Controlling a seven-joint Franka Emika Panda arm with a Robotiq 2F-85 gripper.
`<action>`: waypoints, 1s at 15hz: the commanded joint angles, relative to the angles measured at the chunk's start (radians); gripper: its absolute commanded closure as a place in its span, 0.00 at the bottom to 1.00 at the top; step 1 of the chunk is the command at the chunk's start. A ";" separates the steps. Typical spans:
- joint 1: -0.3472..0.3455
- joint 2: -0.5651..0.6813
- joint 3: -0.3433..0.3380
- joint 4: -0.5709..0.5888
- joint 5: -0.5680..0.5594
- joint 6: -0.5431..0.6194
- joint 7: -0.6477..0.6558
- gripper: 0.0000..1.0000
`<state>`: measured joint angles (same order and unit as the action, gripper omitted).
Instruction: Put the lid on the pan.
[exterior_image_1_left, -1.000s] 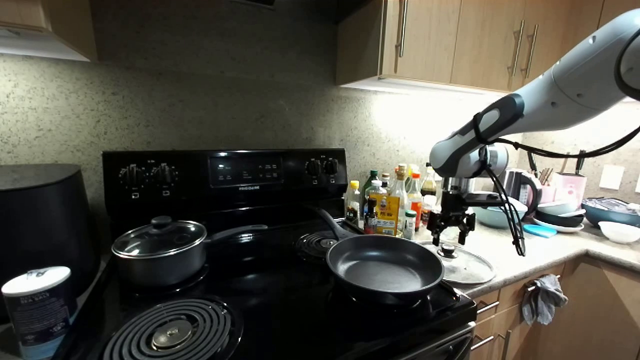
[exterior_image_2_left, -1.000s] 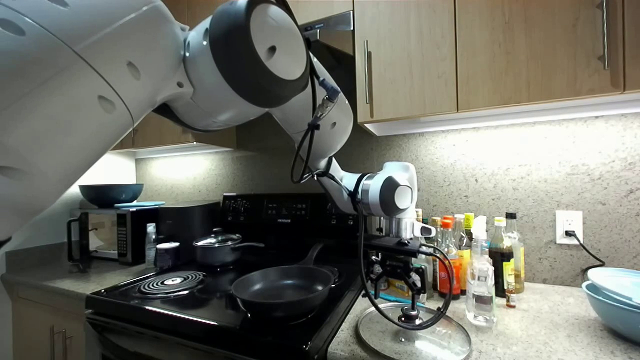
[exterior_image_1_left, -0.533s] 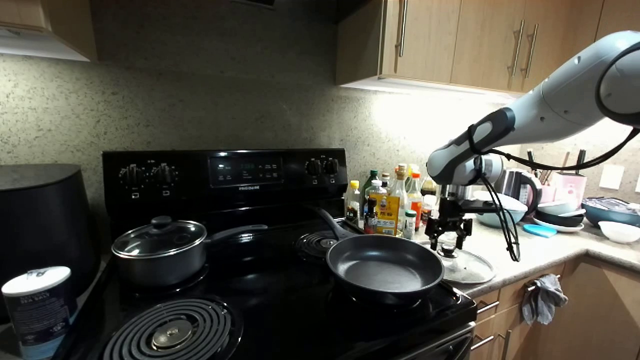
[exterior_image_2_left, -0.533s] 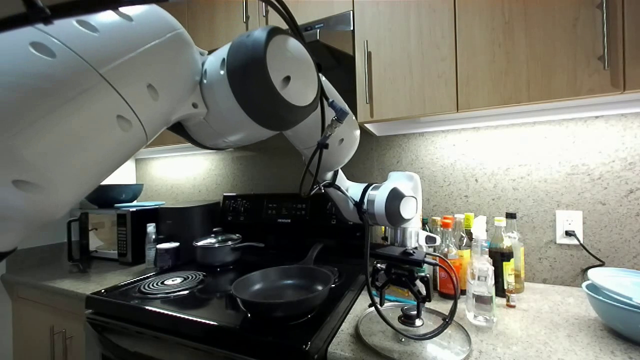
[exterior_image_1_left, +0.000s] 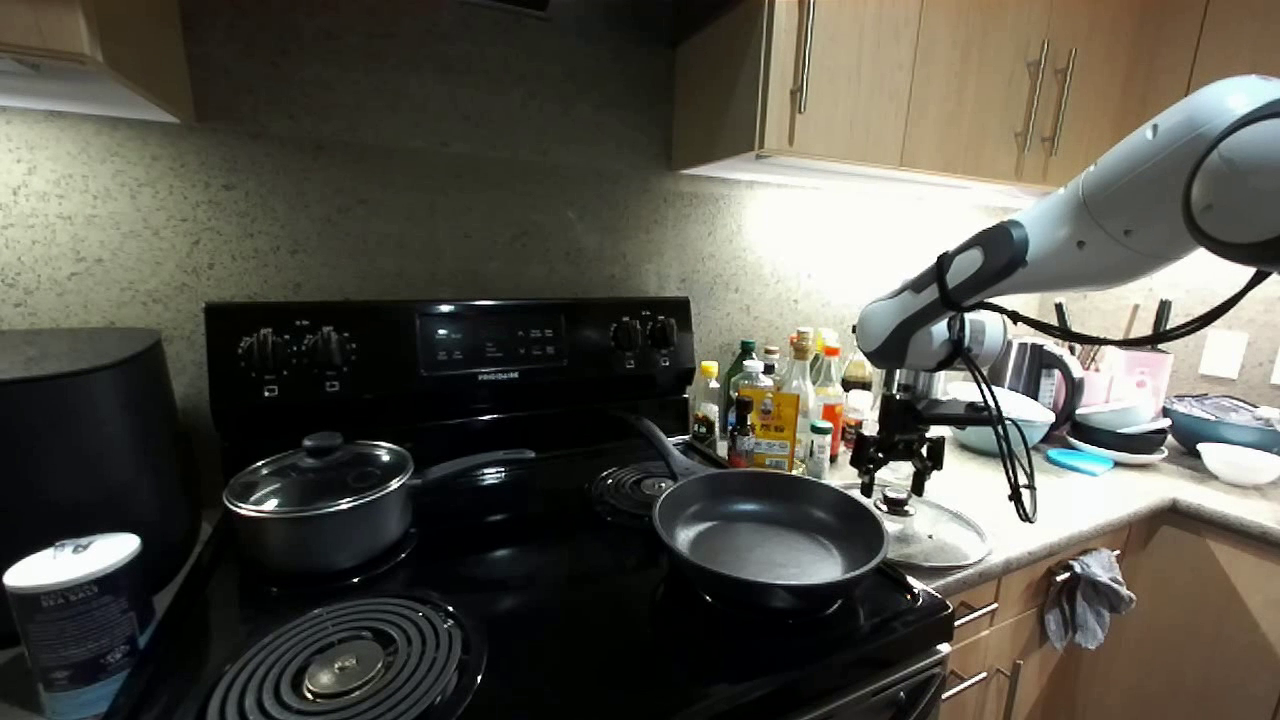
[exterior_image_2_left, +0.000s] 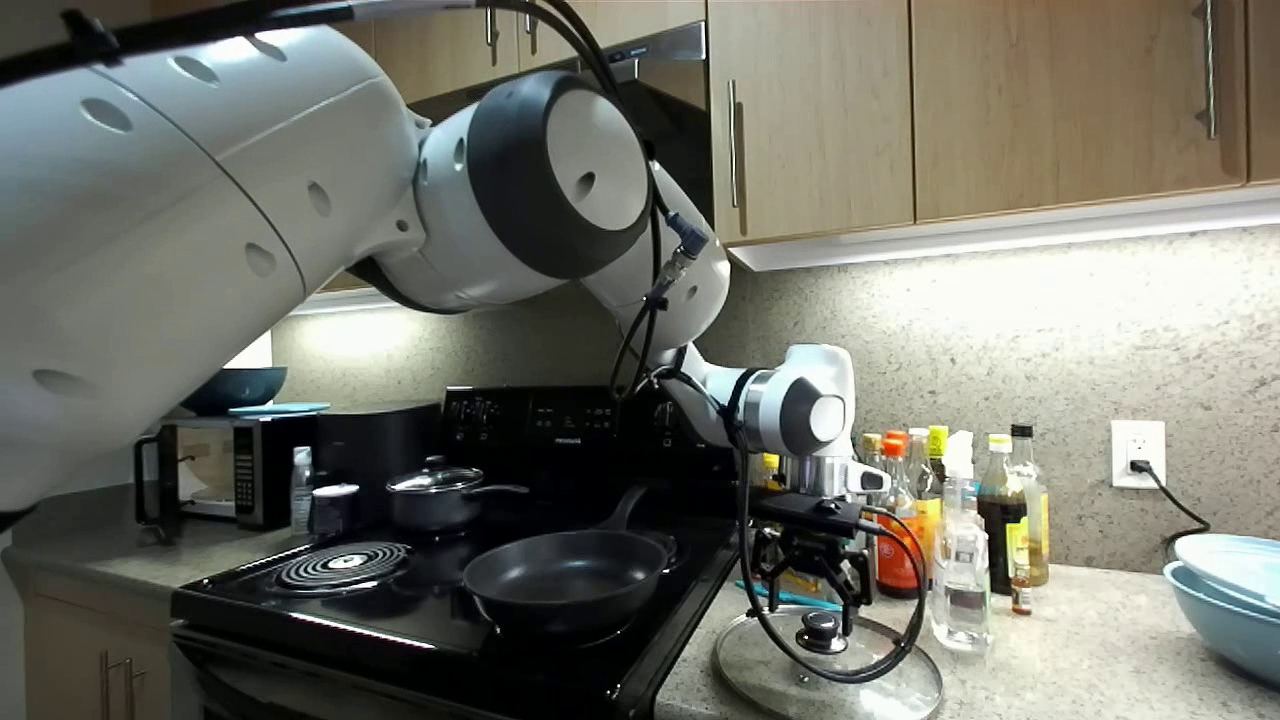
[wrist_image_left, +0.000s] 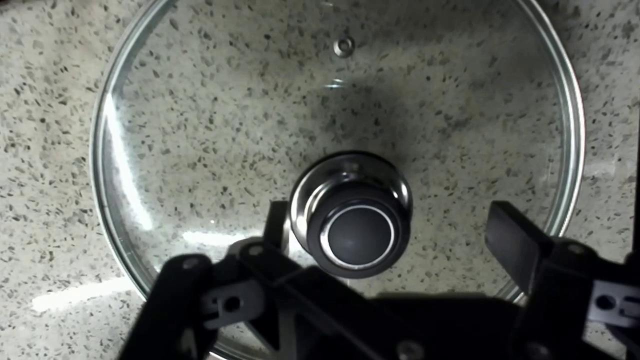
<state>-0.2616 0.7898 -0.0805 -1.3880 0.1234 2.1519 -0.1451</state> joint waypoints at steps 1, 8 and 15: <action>-0.009 0.041 0.002 0.049 -0.006 -0.053 0.013 0.00; -0.010 0.074 0.000 0.077 -0.008 -0.072 0.011 0.00; -0.004 0.010 0.000 0.002 -0.006 0.020 0.004 0.00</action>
<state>-0.2635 0.8560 -0.0874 -1.3131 0.1227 2.1124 -0.1351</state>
